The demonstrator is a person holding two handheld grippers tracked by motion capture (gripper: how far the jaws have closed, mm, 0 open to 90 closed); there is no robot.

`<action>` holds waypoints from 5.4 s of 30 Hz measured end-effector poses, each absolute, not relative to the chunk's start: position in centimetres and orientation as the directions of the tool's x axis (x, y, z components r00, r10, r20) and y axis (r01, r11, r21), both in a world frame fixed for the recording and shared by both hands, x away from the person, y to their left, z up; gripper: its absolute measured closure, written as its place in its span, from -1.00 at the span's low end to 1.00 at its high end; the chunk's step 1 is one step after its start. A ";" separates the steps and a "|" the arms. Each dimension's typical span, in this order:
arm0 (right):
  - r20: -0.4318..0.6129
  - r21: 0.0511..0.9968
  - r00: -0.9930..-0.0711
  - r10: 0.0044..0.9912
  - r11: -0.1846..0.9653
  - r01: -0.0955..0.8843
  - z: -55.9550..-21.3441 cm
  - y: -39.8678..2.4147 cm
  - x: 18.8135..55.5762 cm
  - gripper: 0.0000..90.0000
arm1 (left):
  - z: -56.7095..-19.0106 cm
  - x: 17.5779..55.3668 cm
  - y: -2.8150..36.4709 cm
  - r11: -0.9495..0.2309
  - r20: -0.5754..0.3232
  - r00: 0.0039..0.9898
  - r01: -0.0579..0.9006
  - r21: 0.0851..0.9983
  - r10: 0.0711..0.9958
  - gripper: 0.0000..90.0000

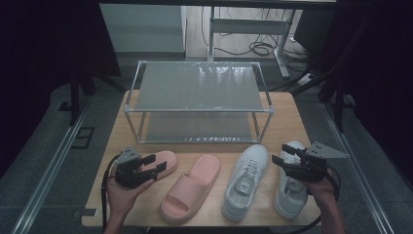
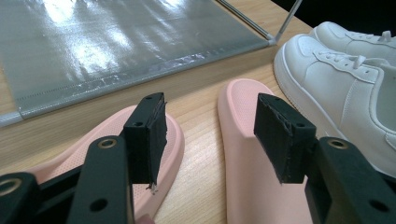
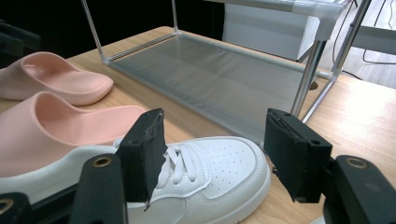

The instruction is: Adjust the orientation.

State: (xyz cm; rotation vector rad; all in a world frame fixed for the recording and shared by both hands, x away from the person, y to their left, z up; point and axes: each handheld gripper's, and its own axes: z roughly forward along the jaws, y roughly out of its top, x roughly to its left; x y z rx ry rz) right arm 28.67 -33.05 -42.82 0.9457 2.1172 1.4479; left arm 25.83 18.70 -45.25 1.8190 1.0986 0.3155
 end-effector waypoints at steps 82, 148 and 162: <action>0.056 0.883 -0.675 0.736 0.279 0.378 -44.0 -31.9 28.5 -0.05 | -52.3 19.7 26.7 -0.179 -0.218 0.414 0.731 0.659 0.884 1.00; 0.057 0.884 -0.673 0.738 0.276 0.377 -44.1 -32.3 28.4 -0.06 | -48.4 36.7 15.9 -0.314 -0.100 0.464 0.727 0.610 0.880 1.00; 0.058 0.884 -0.670 0.740 0.274 0.379 -44.2 -32.3 28.5 -0.06 | -50.3 38.2 15.8 -0.307 -0.106 0.431 0.775 0.553 0.896 1.00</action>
